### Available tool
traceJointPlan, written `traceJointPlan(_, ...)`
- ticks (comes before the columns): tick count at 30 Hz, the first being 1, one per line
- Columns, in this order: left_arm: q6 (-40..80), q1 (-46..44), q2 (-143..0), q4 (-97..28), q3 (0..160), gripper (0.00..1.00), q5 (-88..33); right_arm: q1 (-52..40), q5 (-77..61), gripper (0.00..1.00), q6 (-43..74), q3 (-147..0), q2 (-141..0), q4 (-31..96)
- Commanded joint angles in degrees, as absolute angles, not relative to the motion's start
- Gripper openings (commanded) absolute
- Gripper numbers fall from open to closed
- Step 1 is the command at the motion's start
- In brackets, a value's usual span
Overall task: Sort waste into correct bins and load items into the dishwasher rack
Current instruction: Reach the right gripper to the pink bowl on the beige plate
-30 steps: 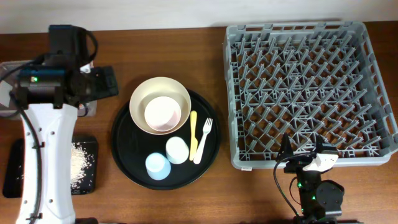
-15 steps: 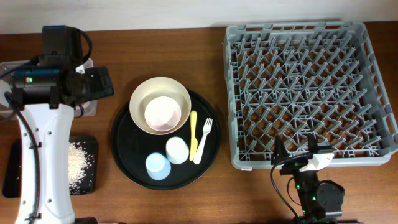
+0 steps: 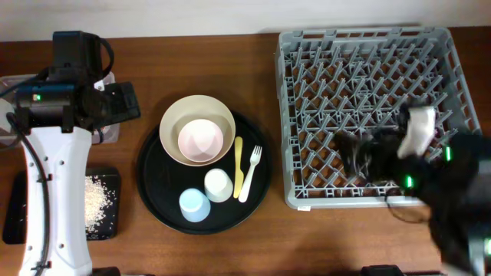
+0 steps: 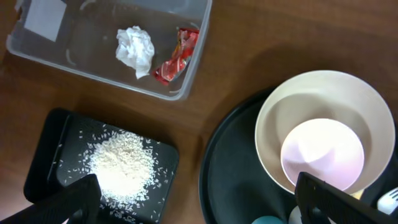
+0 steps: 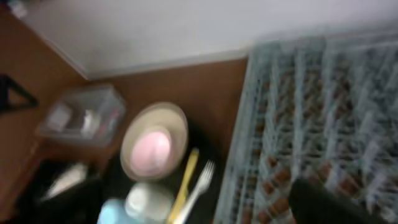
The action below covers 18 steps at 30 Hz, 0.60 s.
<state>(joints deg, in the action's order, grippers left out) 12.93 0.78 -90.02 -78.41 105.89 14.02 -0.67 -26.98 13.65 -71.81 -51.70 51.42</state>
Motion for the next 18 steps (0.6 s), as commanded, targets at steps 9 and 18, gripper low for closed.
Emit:
traceJointPlan(9, 13.23, 0.93, -89.91, -78.35, 106.32, 0.99, 14.61, -12.16, -38.09, 0.98, 12.53, -92.82, -91.96, 55.51)
traceJointPlan(18, 13.23, 0.91, -89.91, -78.35, 106.32, 0.99, 14.61, -33.89, -10.35, 0.76, 7.29, -92.79, -100.88, 49.54)
